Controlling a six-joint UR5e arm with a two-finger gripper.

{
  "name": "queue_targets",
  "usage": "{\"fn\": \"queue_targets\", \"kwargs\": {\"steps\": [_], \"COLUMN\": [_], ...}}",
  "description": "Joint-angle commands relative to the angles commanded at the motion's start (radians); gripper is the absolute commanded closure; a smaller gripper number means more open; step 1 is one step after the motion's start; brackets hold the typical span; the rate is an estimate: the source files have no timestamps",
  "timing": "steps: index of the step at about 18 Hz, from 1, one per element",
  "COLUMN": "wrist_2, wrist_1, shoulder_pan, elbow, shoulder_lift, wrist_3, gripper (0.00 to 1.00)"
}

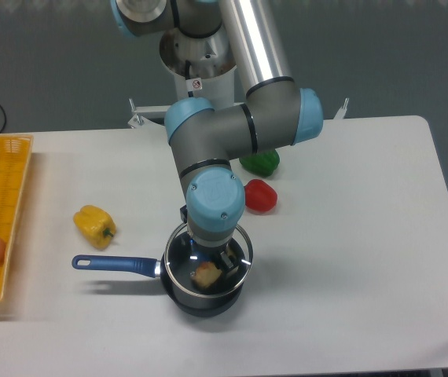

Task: Close the pot lid
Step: 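Lower the glass lid onto the pan rim, then hold the lid seated on the pan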

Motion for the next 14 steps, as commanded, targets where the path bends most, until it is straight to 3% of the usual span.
{"fn": "queue_targets", "kwargs": {"steps": [14], "wrist_2": [0.003], "wrist_1": [0.028], "shoulder_pan": [-0.017], "elbow": [0.003], "shoulder_lift": [-0.028], "wrist_3": [-0.015], "gripper": [0.38]}}
